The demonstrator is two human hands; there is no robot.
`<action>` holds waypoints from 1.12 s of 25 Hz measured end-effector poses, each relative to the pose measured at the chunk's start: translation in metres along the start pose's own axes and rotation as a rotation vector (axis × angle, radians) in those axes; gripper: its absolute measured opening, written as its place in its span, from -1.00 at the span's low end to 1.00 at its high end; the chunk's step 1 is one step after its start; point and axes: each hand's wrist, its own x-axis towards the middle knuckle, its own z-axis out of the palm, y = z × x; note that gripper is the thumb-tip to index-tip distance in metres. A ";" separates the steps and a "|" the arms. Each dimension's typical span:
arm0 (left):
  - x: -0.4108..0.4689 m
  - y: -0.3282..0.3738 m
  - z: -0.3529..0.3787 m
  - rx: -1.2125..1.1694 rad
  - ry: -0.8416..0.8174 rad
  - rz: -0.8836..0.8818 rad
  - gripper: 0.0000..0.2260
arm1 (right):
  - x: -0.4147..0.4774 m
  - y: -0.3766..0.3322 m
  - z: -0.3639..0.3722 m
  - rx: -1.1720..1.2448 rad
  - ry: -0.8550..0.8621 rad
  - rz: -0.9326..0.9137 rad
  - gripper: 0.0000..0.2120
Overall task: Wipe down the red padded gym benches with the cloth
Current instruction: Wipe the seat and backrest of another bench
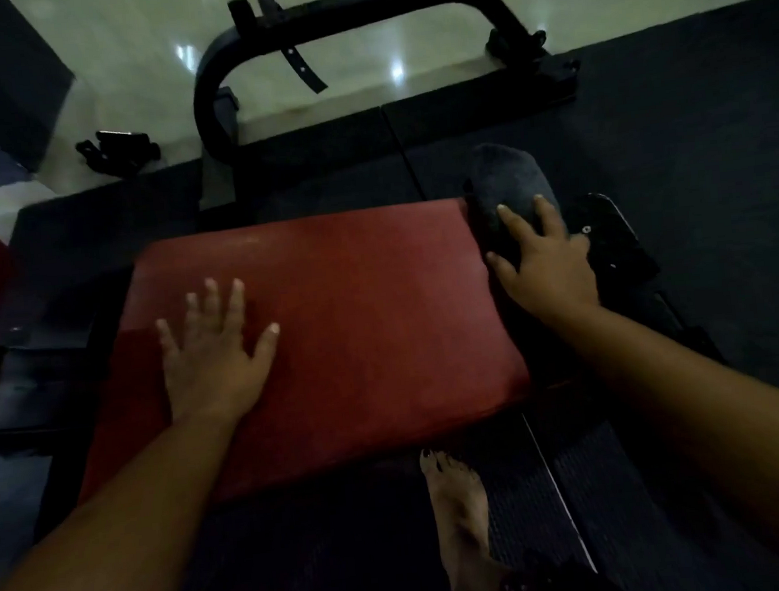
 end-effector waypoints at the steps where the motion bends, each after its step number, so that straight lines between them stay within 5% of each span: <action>1: -0.001 -0.002 0.006 0.000 -0.017 -0.003 -0.35 | 0.004 0.000 0.001 0.046 0.029 -0.011 -0.42; 7: -0.001 0.000 0.014 -0.036 0.031 -0.005 -0.35 | 0.074 -0.028 -0.036 -0.046 -0.013 0.038 -0.52; 11: 0.000 -0.001 0.016 -0.062 0.033 0.000 -0.32 | 0.090 -0.121 -0.011 -0.306 -0.147 -0.404 -0.60; 13: 0.000 -0.001 0.014 -0.083 0.044 -0.003 -0.27 | 0.087 -0.149 0.002 -0.345 -0.177 -0.477 -0.57; 18: 0.000 -0.001 0.018 -0.119 0.054 -0.004 -0.26 | 0.106 -0.116 -0.023 -0.406 -0.233 -0.397 -0.56; 22: 0.001 -0.002 0.017 -0.131 0.049 -0.002 -0.26 | 0.105 -0.149 -0.008 -0.369 -0.194 -0.337 -0.74; 28: -0.001 -0.002 0.017 -0.140 0.041 0.004 -0.27 | 0.083 -0.229 0.042 -0.260 -0.191 -0.582 -0.52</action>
